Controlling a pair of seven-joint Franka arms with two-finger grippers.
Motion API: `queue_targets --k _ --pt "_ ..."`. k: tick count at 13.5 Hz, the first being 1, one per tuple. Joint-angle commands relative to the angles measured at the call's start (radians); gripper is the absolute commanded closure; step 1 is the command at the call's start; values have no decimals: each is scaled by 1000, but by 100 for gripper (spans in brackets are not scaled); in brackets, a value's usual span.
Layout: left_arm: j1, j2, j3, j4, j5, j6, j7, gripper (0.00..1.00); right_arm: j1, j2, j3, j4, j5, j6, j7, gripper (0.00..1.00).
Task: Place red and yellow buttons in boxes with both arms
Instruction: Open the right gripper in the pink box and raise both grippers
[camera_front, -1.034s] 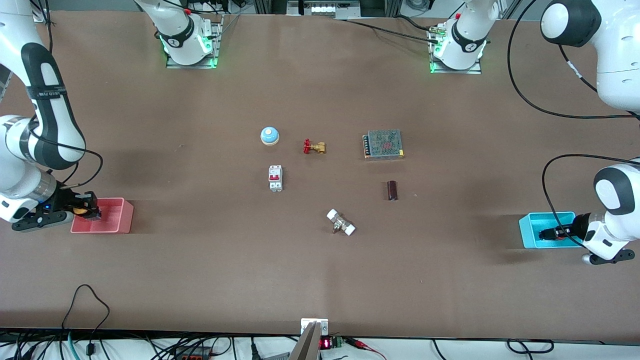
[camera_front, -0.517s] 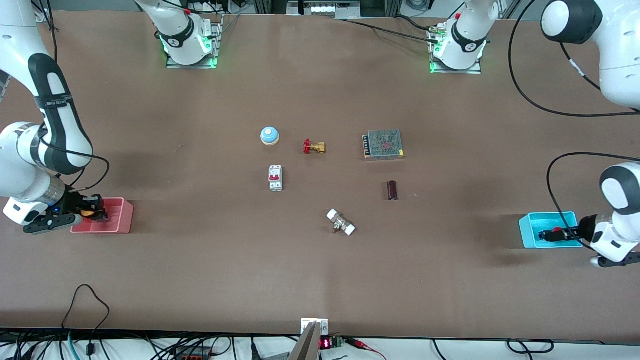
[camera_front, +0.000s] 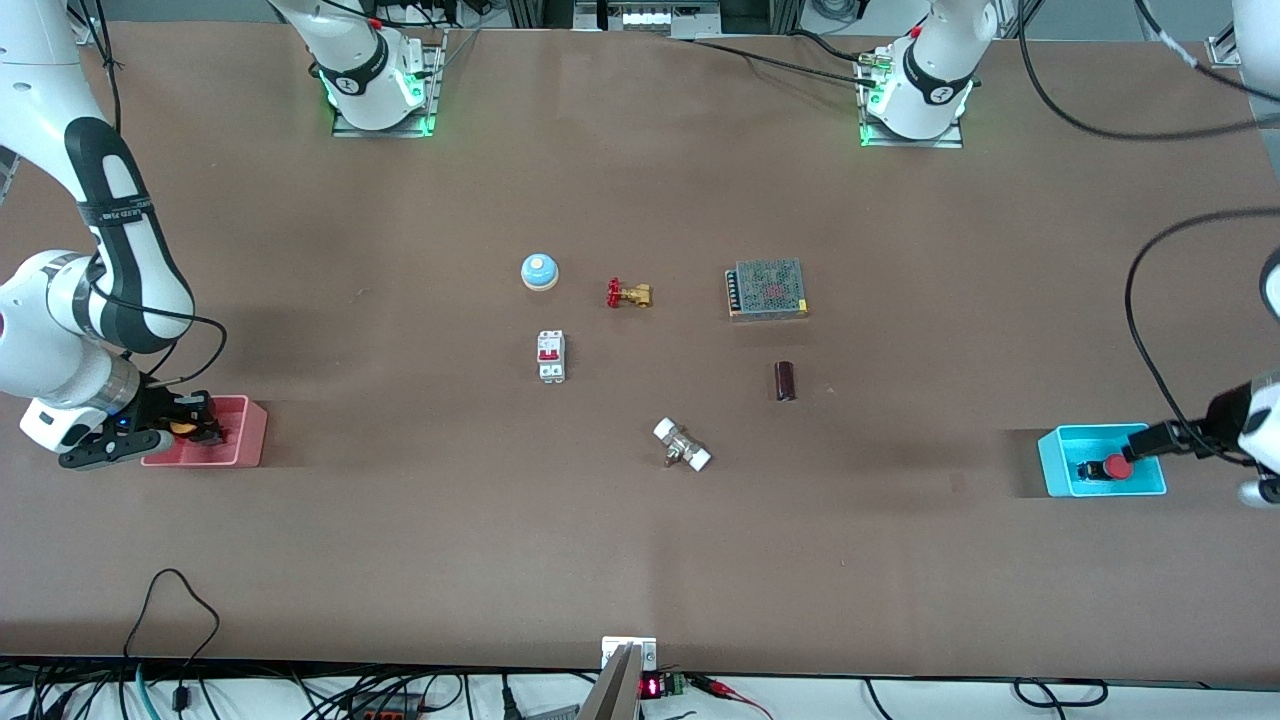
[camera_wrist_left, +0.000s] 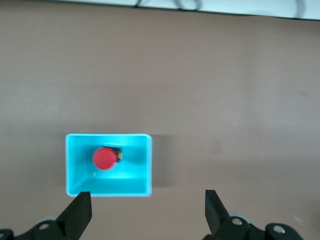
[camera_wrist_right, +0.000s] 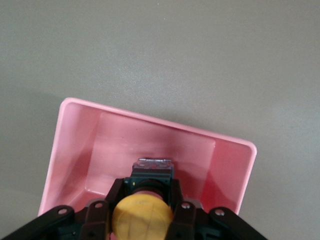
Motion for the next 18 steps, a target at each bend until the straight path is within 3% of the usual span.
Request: queue_targets --k 1,4,7,11,13,14,18 --pt "-81 -151 23 -95 -6 -86 -80 0 -14 12 11 15 14 11 -18 47" --pt "-140 -221 43 -95 -7 -151 -142 0 -14 13 11 15 14 12 -18 42" --pt "-261 -284 170 -95 -10 -235 -142 0 -14 -6 11 15 14 5 -23 38" --pt "-217 -324 155 -98 -57 -286 -136 0 2 -185 17 10 14 -209 -17 37" --pt "-161 -324 110 -91 -78 -283 -134 0 29 -293 19 10 14 -343 18 30" --pt "-164 -324 112 -91 -72 -283 -139 0 40 -337 20 10 14 -403 49 0" --pt "-169 -327 84 -89 -62 -333 -142 0 147 -528 21 9 19 -622 130 0"
